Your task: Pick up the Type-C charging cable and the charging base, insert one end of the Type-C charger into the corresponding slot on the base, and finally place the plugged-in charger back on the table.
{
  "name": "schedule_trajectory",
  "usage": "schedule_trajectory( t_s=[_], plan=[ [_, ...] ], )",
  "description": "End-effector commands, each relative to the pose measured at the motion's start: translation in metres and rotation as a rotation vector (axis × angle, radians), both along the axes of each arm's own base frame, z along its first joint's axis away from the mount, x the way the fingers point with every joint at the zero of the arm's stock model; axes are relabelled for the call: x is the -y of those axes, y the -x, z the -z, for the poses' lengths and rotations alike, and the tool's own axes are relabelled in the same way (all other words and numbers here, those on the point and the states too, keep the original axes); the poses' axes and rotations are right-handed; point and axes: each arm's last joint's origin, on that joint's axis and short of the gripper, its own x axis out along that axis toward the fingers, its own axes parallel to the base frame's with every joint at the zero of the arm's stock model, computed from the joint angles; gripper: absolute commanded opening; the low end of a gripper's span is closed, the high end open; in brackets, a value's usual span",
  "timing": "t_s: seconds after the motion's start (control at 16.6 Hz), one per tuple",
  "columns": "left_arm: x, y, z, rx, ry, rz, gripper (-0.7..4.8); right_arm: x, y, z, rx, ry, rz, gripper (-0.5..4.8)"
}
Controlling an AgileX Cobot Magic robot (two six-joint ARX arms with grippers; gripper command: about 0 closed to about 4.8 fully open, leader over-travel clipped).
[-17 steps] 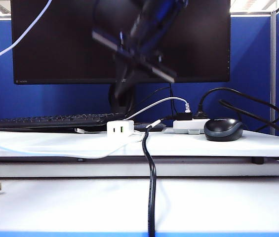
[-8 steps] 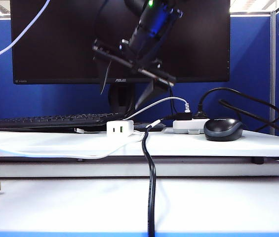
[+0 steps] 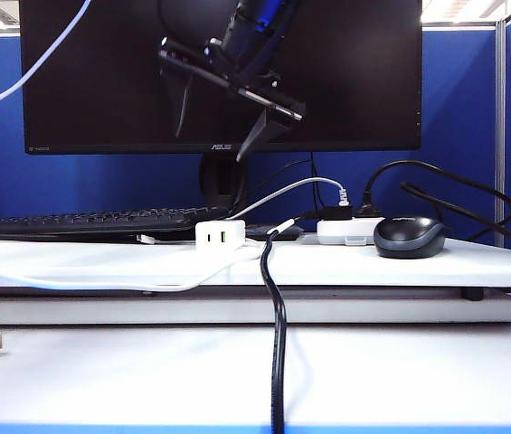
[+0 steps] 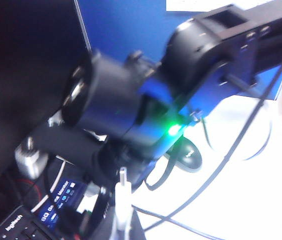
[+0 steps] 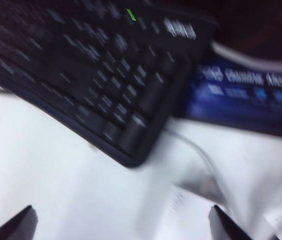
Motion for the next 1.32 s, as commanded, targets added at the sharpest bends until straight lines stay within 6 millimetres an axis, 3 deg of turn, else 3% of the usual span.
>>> schedule_trajectory(
  t_s=[0.06, 0.72, 0.78, 0.84, 0.9, 0.96, 1.02, 1.2, 1.32],
  plan=[
    [0.000, 0.003, -0.002, -0.004, 0.008, 0.006, -0.06, -0.003, -0.001, 0.023, -0.098, 0.120, -0.014, 4.26],
    [0.000, 0.004, -0.001, -0.020, 0.006, 0.008, -0.06, -0.015, -0.013, 0.078, -0.277, 0.125, 0.004, 4.25],
    [0.000, 0.004, -0.001, -0.020, 0.006, 0.008, -0.06, -0.015, -0.013, 0.081, -0.285, 0.125, 0.010, 3.87],
    [-0.001, 0.004, -0.001, -0.022, 0.006, 0.008, -0.06, -0.015, -0.013, 0.082, -0.297, 0.117, 0.028, 2.88],
    [-0.001, 0.005, -0.001, -0.024, 0.005, 0.008, -0.06, -0.015, -0.013, 0.082, -0.299, 0.115, 0.027, 2.33],
    [-0.001, 0.005, -0.001, -0.025, 0.005, 0.008, -0.07, -0.015, -0.012, 0.082, -0.313, 0.114, 0.025, 0.65],
    [-0.001, 0.005, -0.001, -0.025, 0.005, 0.008, -0.06, -0.015, -0.011, 0.082, -0.342, 0.094, 0.001, -0.06],
    [-0.001, 0.005, -0.001, -0.027, 0.005, 0.008, -0.06, -0.014, -0.011, 0.075, -0.433, -0.064, -0.115, -0.07],
    [-0.002, 0.010, -0.004, -0.016, 0.007, 0.009, -0.06, -0.010, -0.007, 0.054, -0.446, -0.168, -0.179, -0.06]
  ],
)
